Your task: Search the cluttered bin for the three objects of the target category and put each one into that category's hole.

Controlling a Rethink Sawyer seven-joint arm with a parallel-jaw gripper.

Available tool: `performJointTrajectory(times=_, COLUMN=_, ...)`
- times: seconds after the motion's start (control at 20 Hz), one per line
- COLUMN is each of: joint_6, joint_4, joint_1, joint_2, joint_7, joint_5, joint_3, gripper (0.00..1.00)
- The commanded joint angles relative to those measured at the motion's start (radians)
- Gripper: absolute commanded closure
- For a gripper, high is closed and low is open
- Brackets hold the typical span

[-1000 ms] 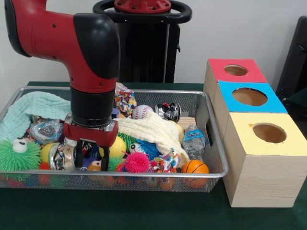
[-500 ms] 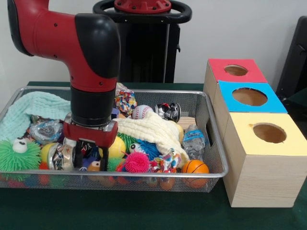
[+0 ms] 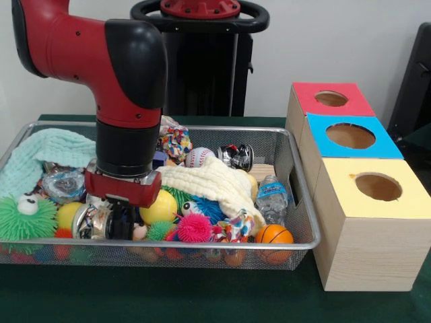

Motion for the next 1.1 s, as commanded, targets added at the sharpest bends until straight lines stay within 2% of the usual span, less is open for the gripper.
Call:
performJointTrajectory(times=0.05, joint_6=0.008, joint_4=0.173, joint_1=-0.006, joint_2=0.155, joint_7=0.185, joint_5=0.01, joint_3=0.028, gripper=1.0)
performJointTrajectory(times=0.4, joint_6=0.014, joint_4=0.184, joint_1=-0.03, joint_2=0.151, joint_7=0.157, joint_5=0.017, joint_3=0.048, gripper=1.0)
performJointTrajectory(times=1.05, joint_6=0.004, joint_4=0.21, joint_1=-0.055, joint_2=0.146, joint_7=0.17, joint_5=0.046, joint_3=0.077, gripper=1.0)
performJointTrajectory(times=1.1, joint_6=-0.016, joint_4=0.219, joint_1=-0.06, joint_2=0.145, joint_7=0.182, joint_5=0.051, joint_3=0.083, gripper=0.0)
